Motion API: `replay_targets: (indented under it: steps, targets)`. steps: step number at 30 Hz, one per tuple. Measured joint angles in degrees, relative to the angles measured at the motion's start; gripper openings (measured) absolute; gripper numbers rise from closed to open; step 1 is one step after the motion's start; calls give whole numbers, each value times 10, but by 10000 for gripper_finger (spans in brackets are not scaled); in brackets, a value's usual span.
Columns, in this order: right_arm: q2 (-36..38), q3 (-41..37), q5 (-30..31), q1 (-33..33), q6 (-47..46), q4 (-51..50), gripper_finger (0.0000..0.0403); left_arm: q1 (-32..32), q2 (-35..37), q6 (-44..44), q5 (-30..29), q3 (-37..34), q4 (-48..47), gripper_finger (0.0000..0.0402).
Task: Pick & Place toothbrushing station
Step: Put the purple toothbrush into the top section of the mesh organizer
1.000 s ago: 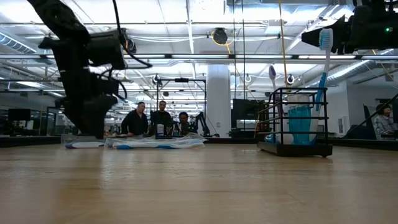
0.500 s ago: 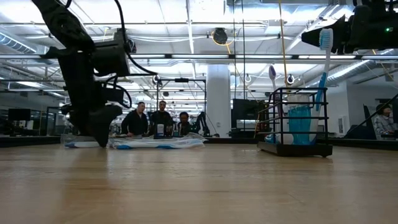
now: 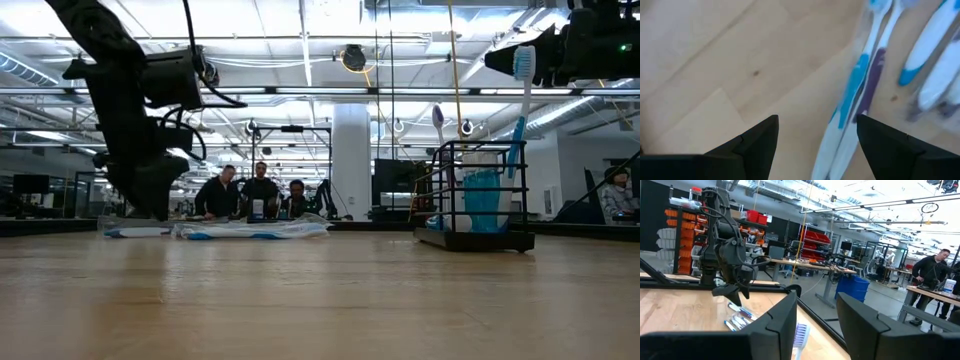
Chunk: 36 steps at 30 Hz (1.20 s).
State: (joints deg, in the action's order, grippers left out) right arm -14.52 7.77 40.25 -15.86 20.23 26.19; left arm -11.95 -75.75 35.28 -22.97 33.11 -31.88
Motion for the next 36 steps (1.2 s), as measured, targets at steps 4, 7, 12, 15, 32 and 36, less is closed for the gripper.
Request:
replay_targets:
  steps: [4, 7, 12, 15, 32, 36]
  targets:
    - [0, 0, 0, 0, 0, -2, 130, 0, -10, 4, -1, -1, 5, 269]
    - [0, 0, 0, 0, 0, -3, 130, -1, -30, 4, -1, -1, 4, 269]
    - [0, 0, 0, 0, 0, -3, 130, 0, -71, 13, -5, 1, 18, 269]
    - [0, 0, 0, 0, 0, -4, 130, -1, -81, 13, -4, 2, 32, 269]
    - [0, 0, 0, 0, 0, -4, 130, -13, -10, -23, 46, 11, 43, 269]
    - [0, 0, 0, 0, 0, -4, 130, -15, -11, -75, 87, 11, 104, 269]
